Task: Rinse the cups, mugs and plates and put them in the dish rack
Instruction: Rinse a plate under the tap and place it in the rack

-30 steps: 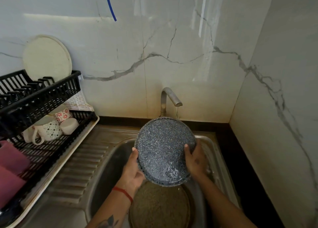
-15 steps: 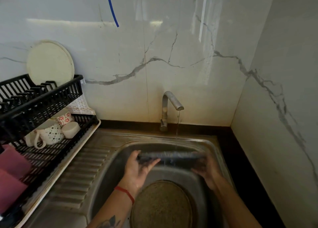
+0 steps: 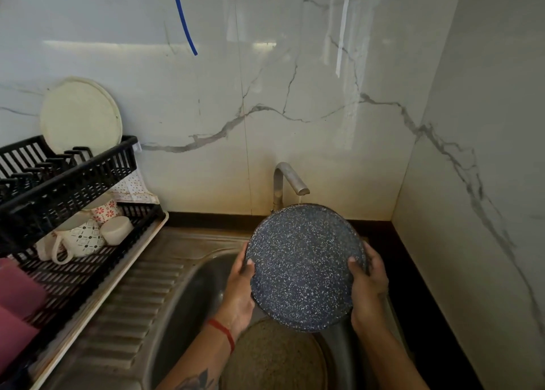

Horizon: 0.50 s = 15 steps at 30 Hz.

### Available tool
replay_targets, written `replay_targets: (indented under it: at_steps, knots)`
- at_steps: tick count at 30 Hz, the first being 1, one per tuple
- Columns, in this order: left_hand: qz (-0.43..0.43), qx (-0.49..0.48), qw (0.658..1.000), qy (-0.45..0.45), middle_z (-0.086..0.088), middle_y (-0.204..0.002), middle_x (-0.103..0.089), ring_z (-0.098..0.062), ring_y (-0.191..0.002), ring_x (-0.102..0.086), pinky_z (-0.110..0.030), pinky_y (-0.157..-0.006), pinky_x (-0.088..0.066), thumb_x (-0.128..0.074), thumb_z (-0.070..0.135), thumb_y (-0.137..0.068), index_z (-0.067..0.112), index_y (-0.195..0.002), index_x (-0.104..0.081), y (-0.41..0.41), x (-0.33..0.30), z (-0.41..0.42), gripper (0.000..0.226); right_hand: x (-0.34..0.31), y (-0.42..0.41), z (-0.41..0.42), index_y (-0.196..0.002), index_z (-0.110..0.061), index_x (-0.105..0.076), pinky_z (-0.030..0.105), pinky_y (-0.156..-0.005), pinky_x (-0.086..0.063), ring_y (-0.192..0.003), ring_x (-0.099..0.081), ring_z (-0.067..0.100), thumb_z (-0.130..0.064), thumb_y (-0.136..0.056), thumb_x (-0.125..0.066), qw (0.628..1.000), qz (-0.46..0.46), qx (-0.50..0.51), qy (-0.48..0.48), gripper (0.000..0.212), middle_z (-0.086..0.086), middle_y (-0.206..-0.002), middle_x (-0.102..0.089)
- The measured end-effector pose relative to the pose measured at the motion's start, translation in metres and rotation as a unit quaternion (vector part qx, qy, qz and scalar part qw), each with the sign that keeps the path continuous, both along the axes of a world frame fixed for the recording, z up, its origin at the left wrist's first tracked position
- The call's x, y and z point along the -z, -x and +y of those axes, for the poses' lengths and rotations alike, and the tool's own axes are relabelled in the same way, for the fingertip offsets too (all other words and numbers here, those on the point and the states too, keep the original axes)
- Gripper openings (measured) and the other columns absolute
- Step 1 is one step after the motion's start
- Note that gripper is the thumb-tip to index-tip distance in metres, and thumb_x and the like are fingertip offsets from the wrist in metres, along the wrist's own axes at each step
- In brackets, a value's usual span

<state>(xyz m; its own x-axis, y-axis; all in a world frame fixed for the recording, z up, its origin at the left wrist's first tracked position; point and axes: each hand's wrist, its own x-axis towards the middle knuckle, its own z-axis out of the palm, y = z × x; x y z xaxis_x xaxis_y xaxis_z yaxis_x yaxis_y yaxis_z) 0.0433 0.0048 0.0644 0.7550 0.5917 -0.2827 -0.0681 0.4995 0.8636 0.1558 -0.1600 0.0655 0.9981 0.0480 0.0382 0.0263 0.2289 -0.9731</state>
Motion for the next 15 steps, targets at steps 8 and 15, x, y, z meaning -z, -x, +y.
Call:
replay_targets:
  at_steps: [8, 15]
  knots:
    - [0.148, 0.1, 0.97, 0.167, -0.02, -0.143, -0.043, -0.039, -0.132, -0.039, -0.059, -0.106, -0.032, -0.027, 0.017, -0.106, 0.007, -0.142, -0.039, -0.018, 0.023, -0.04, 0.04, -0.057, 0.009, 0.006, -0.127, -0.043, -0.043, 0.005, -0.054, -0.036, -0.077, -0.047, -0.012, -0.03, -0.09, -0.062, 0.947, -0.18, -0.107, 0.242, 0.043, -0.024, -0.097, -0.049]
    - [0.096, 0.155, 0.977, 0.114, -0.018, -0.134, -0.046, -0.042, -0.126, -0.043, -0.063, -0.091, -0.043, -0.042, 0.009, -0.1, 0.023, -0.135, -0.038, -0.018, 0.005, -0.031, 0.039, -0.044, -0.021, -0.015, -0.128, -0.01, -0.058, 0.036, -0.087, -0.049, -0.104, -0.061, 0.027, -0.024, -0.096, -0.055, 0.931, -0.216, -0.003, 0.295, 0.035, 0.012, -0.115, -0.065]
